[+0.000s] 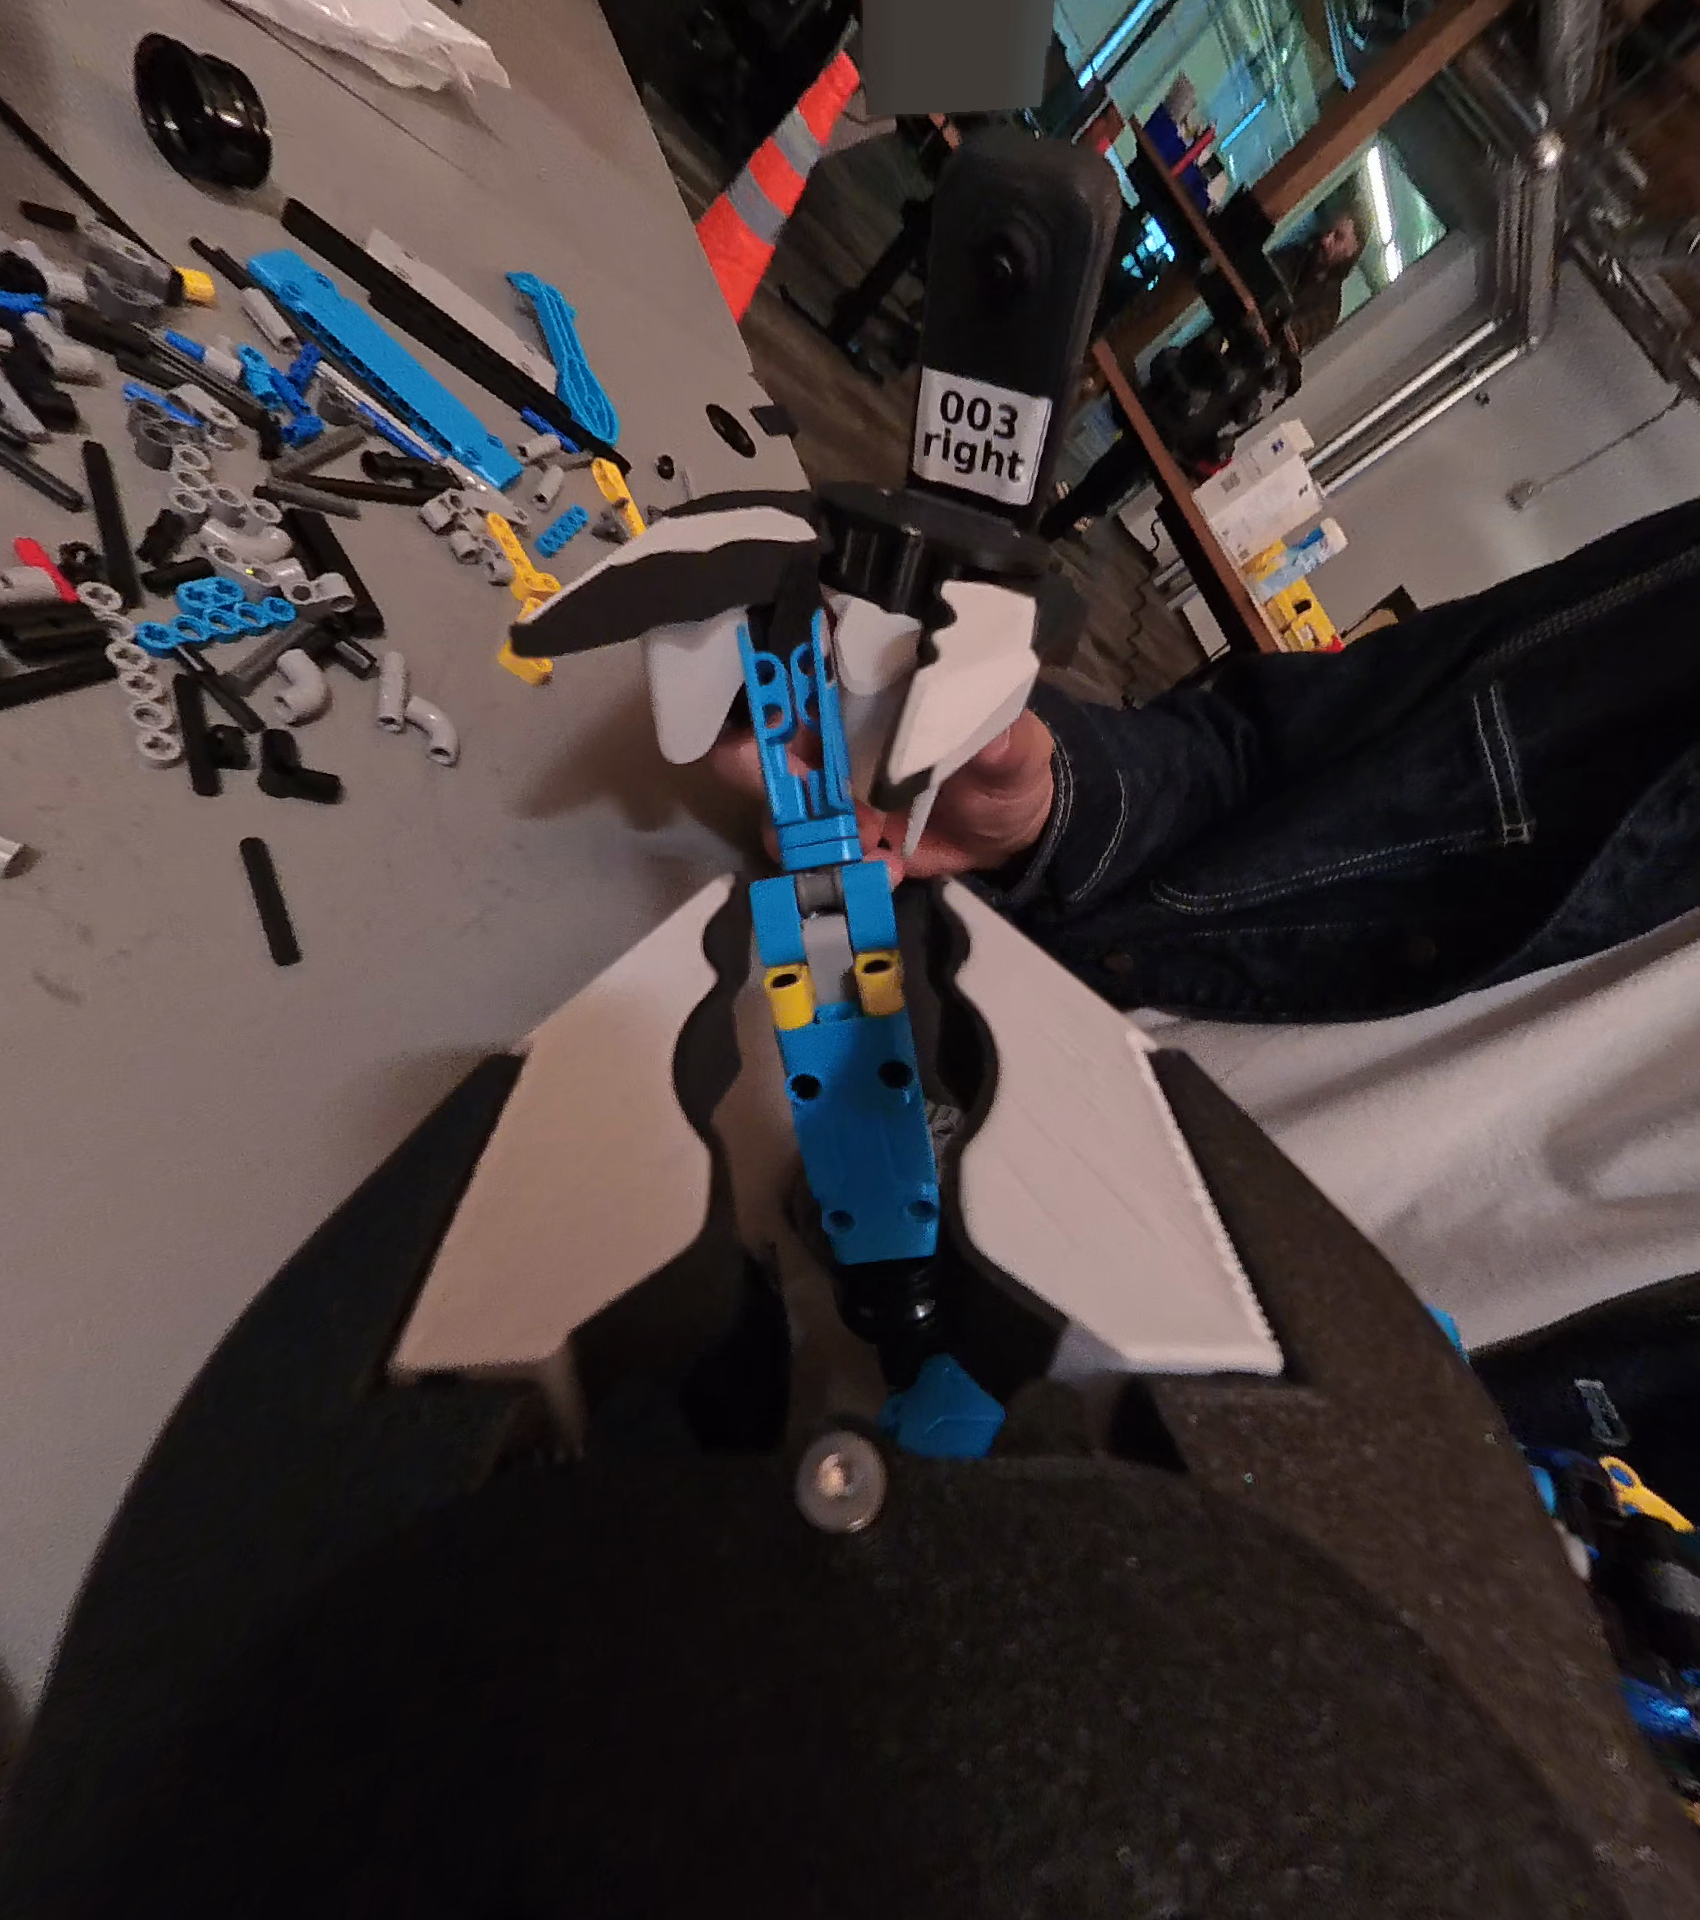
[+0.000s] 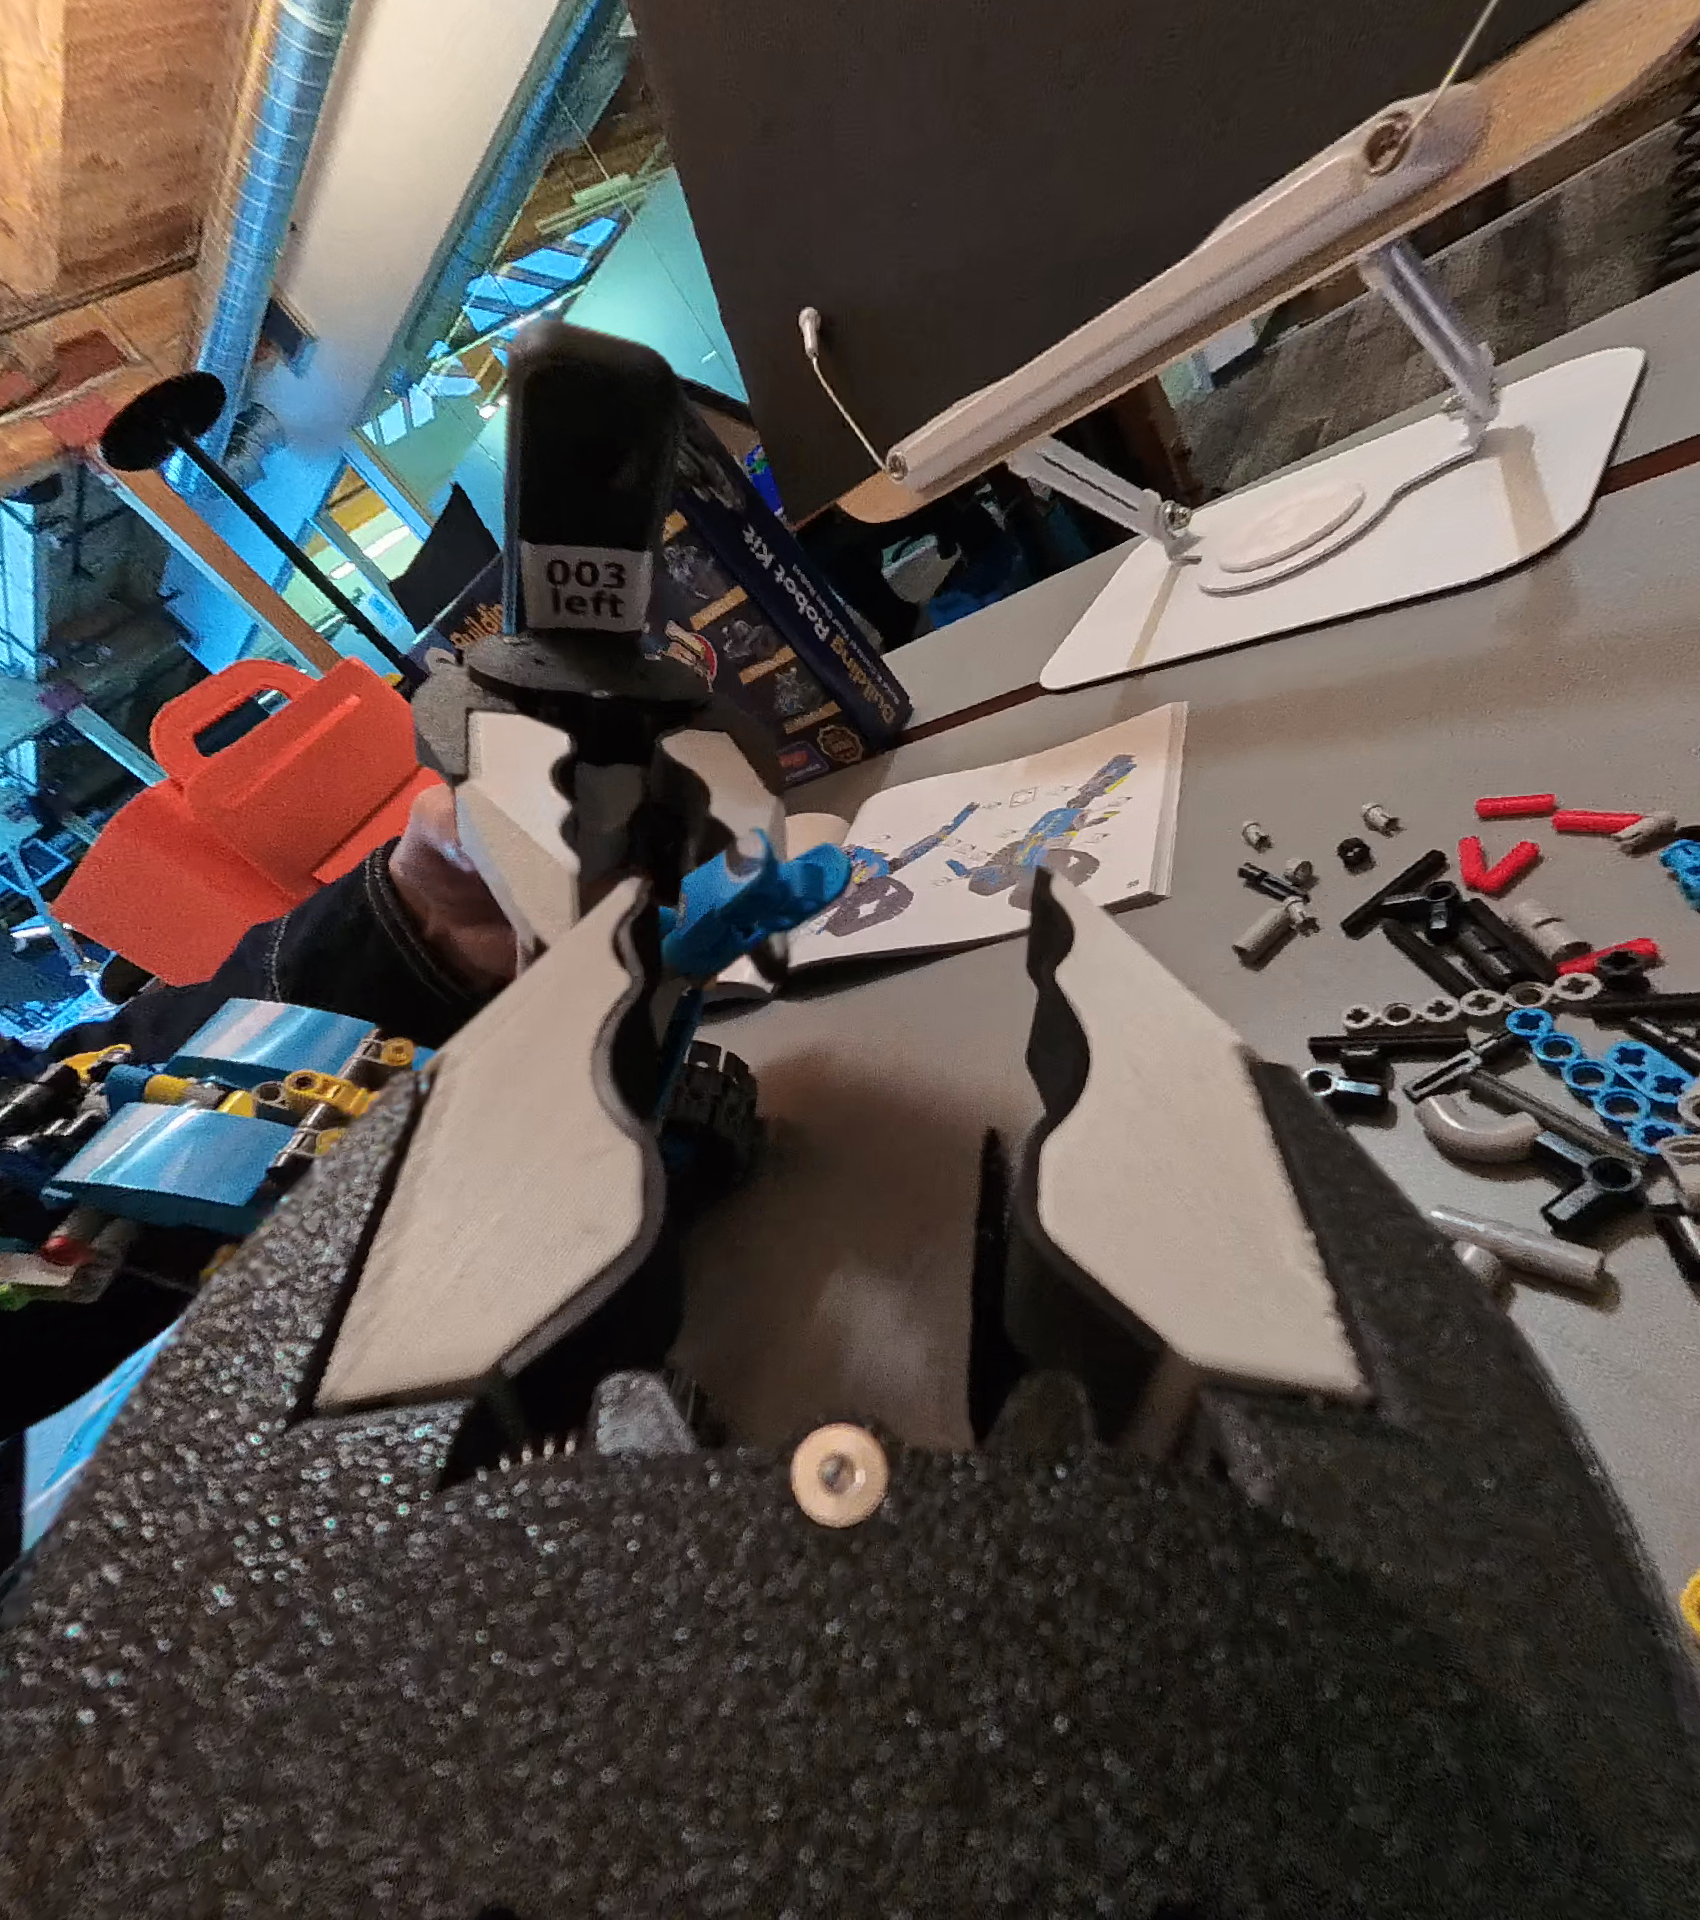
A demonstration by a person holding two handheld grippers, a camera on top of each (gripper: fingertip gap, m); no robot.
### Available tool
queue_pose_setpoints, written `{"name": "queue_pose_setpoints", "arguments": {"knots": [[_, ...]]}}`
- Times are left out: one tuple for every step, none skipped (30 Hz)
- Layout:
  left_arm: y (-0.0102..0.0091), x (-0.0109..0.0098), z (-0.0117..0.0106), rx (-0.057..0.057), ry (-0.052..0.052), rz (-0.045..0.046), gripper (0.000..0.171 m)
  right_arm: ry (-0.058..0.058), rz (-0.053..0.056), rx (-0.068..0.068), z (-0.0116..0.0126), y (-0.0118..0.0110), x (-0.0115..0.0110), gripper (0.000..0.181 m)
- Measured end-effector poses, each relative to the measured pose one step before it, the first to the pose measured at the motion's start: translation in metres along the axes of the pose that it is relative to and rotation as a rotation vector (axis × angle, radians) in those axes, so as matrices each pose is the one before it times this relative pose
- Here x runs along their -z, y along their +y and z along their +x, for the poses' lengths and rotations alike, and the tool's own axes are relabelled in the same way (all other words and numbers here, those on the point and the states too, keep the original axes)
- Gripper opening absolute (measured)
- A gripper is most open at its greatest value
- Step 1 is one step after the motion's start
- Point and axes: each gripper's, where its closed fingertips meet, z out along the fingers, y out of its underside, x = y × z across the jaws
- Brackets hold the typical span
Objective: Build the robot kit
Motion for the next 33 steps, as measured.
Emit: {"name": "queue_pose_setpoints", "arguments": {"knots": [[0.00108, -0.0011, -0.00075, -0.0064, -0.0051, -0.00979, 0.029, 0.009, -0.0073, -0.002, 0.00205, 0.00111, 0.00039, 0.07], [0.00092, -0.00062, -0.0026, -0.0097, -0.0144, -0.0072, 0.027, 0.0108, -0.0078, -0.0066, 0.00291, 0.00166, 0.00071, 0.071], [-0.00015, -0.00011, -0.00103, -0.0055, -0.0039, -0.00137, 0.027, 0.0033, -0.0097, -0.0124, 0.00161, 0.00228, 0.00097, 0.071], [-0.00034, 0.00029, -0.0001, 0.0, 0.0034, 0.00295, 0.027, -0.0065, -0.0085, -0.0125, -0.00024, 0.00198, 0.0014, 0.07], [-0.00004, 0.00033, -0.00005, -0.0003, 0.002, 0.0041, 0.027, 0.003, -0.0109, -0.0061, 0.00069, 0.00185, 0.00179, 0.07], [0.00004, 0.00061, -0.00006, 0.0031, 0.0029, 0.00365, 0.027, 0.01, -0.0136, 0.0015, 0.00147, 0.00198, 0.0016, 0.069], [-0.00046, 0.00091, 0.00102, 0.0042, 0.0091, 0.00511, 0.027, 0.0072, -0.0129, 0.0025, 0.00136, 0.00181, 0.00109, 0.067], [-0.00005, 0.00077, 0.00046, 0.0, 0.0031, 0.00193, 0.027, 0.0113, -0.0152, 0.0023, 0.00224, 0.00183, 0.00081, 0.064], [0.00002, 0.00058, -0.00092, -0.0032, -0.0064, -0.00037, 0.027, -0.0087, -0.001, 0.0032, -0.00095, -0.00087, 0.00094, 0.065], [-0.00005, 0.00027, -0.00021, -0.0002, -0.0029, 0.00059, 0.027, -0.0362, 0.0208, 0.0042, -0.00573, -0.00482, 0.00115, 0.066], [-0.00003, -0.00013, 0.00068, -0.0012, 0.0029, 0.00036, 0.027, -0.033, 0.0169, 0.0031, -0.00559, -0.00488, -0.00011, 0.065], [0.00006, -0.00029, 0.00028, -0.0056, -0.0018, -0.00121, 0.027, -0.021, -0.0061, 0.0063, -0.00339, -0.00141, -0.00225, 0.065], [-0.00005, -0.00022, 0.00078, -0.0075, 0.0005, -0.00126, 0.027, -0.0136, -0.0195, 0.0085, -0.00177, 0.00086, -0.00384, 0.066], [-0.00009, -0.00011, 0.00105, -0.0099, 0.0015, -0.00187, 0.027, -0.0111, -0.0192, 0.0086, -0.0008, 0.00167, -0.0041, 0.066], [-0.00019, -0.00009, 0.00057, -0.0149, -0.0023, -0.00146, 0.027, -0.0227, -0.0161, 0.0018, -0.00198, 0.00182, -0.00369, 0.062], [-0.00002, -0.00008, 0.00029, -0.0137, -0.0043, -0.00139, 0.027, -0.0393, -0.0183, -0.0118, -0.00376, 0.0021, -0.0024, 0.053], [-0.00008, 0.00027, -0.00007, -0.0103, -0.0049, -0.00022, 0.027, -0.0652, -0.0096, -0.0192, -0.00757, 0.00099, -0.00099, 0.042], [-0.00039, 0.00037, 0.0009, -0.0126, 0.001, 0.00269, 0.027, -0.0818, -0.0023, -0.0261, -0.01041, -0.00029, -0.00025, 0.035], [-0.00032, 0.00054, 0.0005, -0.0131, -0.0042, 0.00394, 0.027, -0.0463, 0.0033, -0.0333, -0.00502, -0.00121, 0.00022, 0.037], [-0.00016, 0.00036, 0.00034, -0.0113, -0.0075, 0.00405, 0.027, -0.0189, 0.0031, -0.0233, -0.00076, -0.00051, 0.0009, 0.036], [-0.00012, 0.00024, 0.00082, -0.0077, -0.0046, 0.00428, 0.027, -0.0228, 0.0033, -0.0191, -0.00106, -0.00032, 0.00091, 0.034], [-0.00033, -0.00005, 0.00078, -0.0049, -0.0036, 0.00579, 0.027, -0.0236, 0.0122, -0.0161, -0.00082, -0.00185, 0.00109, 0.031], [-0.0001, -0.00002, -0.00008, 0.0002, -0.0039, 0.00509, 0.027, -0.0165, 0.0197, -0.0134, 0.00019, -0.00319, 0.00096, 0.03], [-0.00012, 0.00018, -0.00006, 0.003, -0.0004, 0.00593, 0.027, -0.0156, 0.0127, -0.0192, 0.00053, -0.0026, 0.00033, 0.029], [-0.00044, 0.00043, 0.00056, -0.0005, 0.0049, 0.00802, 0.027, -0.0219, 0.0136, -0.0254, -0.00063, -0.00296, 0.0, 0.029], [-0.00056, 0.00018, 0.00196, -0.0013, 0.0132, 0.01114, 0.027, -0.0129, -0.0043, -0.0209, -0.00006, -0.00024, -0.00005, 0.021], [0.00053, -0.00048, -0.00058, 0.0003, -0.0045, 0.00772, 0.027, 0.0088, -0.0153, -0.0029, 0.00279, 0.0015, 0.00069, 0.015], [0.00018, -0.00079, -0.0006, 0.0042, -0.0043, 0.00986, 0.027, 0.009, -0.01, 0.0001, 0.00236, 0.00069, 0.00113, 0.015], [0.0002, -0.00064, -0.00101, 0.0081, -0.0047, 0.00275, 0.027, -0.0033, -0.0014, -0.0045, 0.00041, -0.00005, 0.00069, 0.015], [0.00002, -0.00011, -0.00062, 0.0046, -0.0045, -0.00144, 0.027, -0.0001, 0.0058, 0.0046, 0.00094, -0.0002, 0.00044, 0.014], [-0.00035, 0.00034, -0.00029, -0.0049, -0.0067, -0.00065, 0.027, -0.0096, 0.016, -0.0024, -0.00022, -0.00074, -0.00016, 0.014], [-0.00014, 0.00019, -0.00035, -0.0045, -0.0075, -0.00169, 0.027, -0.0116, 0.0147, -0.0138, -0.00014, -0.00052, 0.00003, 0.014], [-0.00011, 0.00019, 0.0003, -0.0018, -0.0028, -0.00194, 0.027, -0.0008, 0.0044, 0.0006, -0.00007, -0.0004, 0.0, 0.014]]}}
